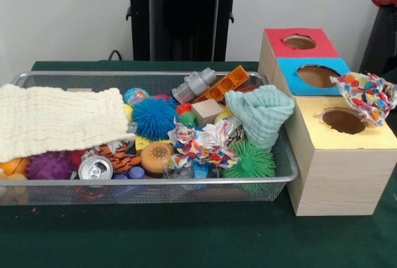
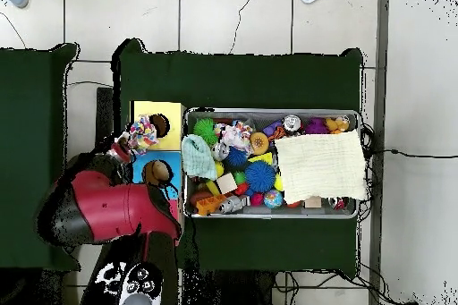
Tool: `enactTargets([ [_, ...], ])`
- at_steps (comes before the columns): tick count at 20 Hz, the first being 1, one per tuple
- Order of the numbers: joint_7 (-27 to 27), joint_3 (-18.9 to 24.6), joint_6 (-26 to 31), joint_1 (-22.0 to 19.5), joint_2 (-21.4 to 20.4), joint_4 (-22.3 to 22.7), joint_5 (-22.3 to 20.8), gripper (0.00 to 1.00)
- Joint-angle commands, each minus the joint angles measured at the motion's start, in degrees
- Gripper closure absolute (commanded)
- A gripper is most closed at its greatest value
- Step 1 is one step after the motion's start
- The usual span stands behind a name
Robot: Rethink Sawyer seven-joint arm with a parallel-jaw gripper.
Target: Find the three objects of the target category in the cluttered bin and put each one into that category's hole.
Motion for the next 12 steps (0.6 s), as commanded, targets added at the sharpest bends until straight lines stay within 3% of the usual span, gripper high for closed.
enactTargets([
  [1, 11.2, -0.7, 8.0, 0.7, 1.9, -2.8, -0.1, 0.0],
  [12, 10.6, -0.9, 5.6, 0.2, 4.4, -4.5, -0.4, 0.0],
])
